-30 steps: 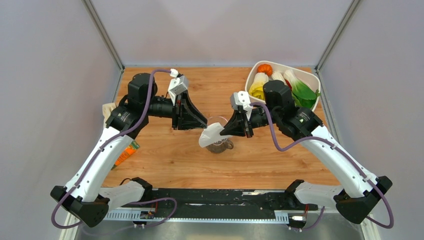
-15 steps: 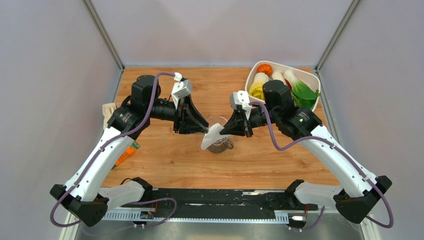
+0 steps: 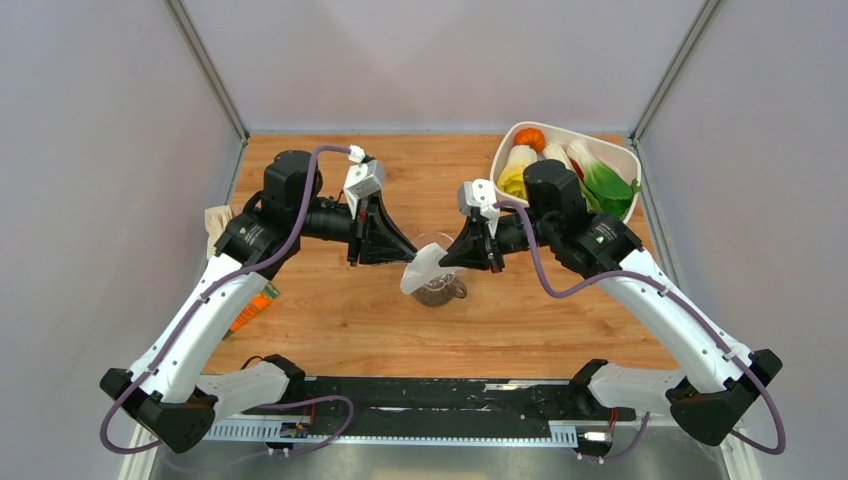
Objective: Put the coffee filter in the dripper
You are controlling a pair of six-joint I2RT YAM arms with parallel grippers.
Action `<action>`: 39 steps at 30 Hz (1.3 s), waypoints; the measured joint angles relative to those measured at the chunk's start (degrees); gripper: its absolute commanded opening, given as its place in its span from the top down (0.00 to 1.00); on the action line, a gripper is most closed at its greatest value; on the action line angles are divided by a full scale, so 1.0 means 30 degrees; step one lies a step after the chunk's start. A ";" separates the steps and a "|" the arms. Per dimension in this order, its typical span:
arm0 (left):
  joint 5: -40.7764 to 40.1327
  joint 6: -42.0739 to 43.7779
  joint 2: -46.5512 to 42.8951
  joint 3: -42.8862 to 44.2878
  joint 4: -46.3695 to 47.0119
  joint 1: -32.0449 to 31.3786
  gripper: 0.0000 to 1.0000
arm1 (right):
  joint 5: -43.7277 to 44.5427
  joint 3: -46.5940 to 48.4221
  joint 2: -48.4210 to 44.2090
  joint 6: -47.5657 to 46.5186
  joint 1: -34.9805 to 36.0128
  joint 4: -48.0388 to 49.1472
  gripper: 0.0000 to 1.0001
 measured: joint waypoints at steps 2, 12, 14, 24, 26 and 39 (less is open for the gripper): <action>-0.0146 0.0036 0.0007 0.0000 -0.0022 -0.0066 0.75 | -0.0007 0.0000 0.0000 0.0080 0.0000 0.0007 1.00; -0.0583 0.0306 0.0277 0.0000 -0.0692 -0.0335 1.00 | 0.0015 0.0000 0.0000 0.0175 0.0000 0.0007 1.00; -0.0590 0.0233 0.0277 0.0000 -0.0663 -0.0335 1.00 | 0.0000 0.0000 0.0000 0.0168 0.0000 0.0000 1.00; -0.2164 0.0029 -0.0109 0.0000 0.0000 -0.0335 1.00 | -0.0896 0.0182 0.0226 0.0291 0.0007 -0.0823 0.50; -0.2361 -0.0007 -0.0189 0.0000 0.0240 -0.0335 1.00 | -0.1071 0.0321 0.0437 0.0423 0.0007 -0.0925 0.46; -0.2659 0.0321 -0.0459 0.0000 0.0583 -0.0335 1.00 | -0.1071 0.0641 0.1486 0.1107 0.0007 -0.0896 1.00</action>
